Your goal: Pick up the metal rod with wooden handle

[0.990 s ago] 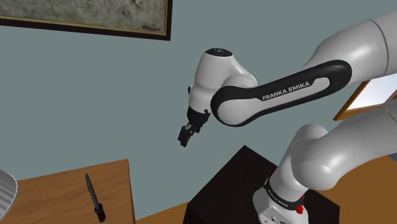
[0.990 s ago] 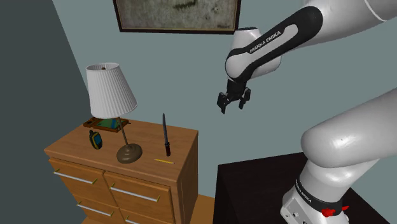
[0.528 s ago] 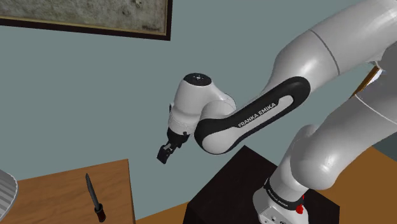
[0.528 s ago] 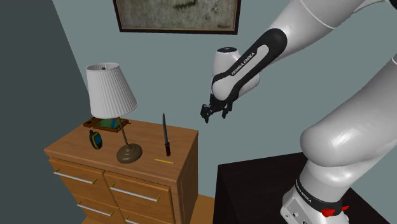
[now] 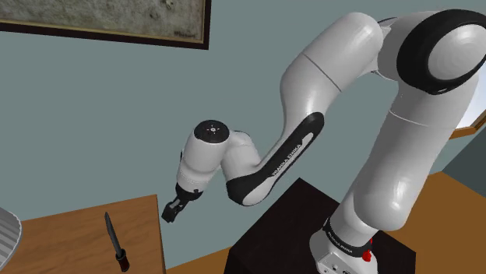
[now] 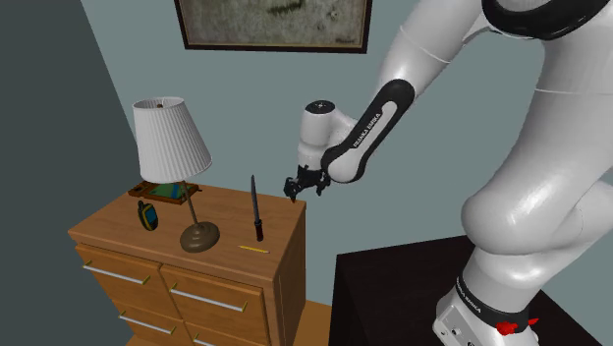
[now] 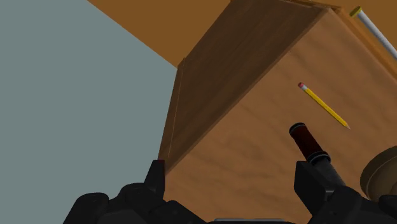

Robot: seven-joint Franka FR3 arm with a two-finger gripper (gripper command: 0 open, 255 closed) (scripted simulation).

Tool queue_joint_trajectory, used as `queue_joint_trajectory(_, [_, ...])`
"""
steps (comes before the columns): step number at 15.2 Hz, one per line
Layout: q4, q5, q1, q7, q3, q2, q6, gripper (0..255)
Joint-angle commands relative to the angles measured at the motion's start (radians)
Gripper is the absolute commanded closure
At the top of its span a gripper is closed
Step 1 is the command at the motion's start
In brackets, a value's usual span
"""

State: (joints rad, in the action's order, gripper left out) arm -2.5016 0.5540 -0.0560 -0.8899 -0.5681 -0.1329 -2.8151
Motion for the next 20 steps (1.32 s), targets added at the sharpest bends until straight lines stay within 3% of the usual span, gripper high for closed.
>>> queue_joint_trajectory(1, [0.063,0.171,-0.059,-0.151,0.051,-0.087,-0.011,0])
queue_joint_trajectory(5, [0.208,0.381,-0.203,-0.349,0.165,-0.243,-0.017,0])
queue_joint_trajectory(9, [0.362,0.506,-0.321,-0.476,0.242,-0.386,-0.016,0])
queue_joint_trajectory(15, [0.612,0.599,-0.452,-0.574,0.309,-0.592,-0.002,0])
queue_joint_trajectory(20, [0.653,0.641,-0.481,-0.619,0.342,-0.648,-0.022,0])
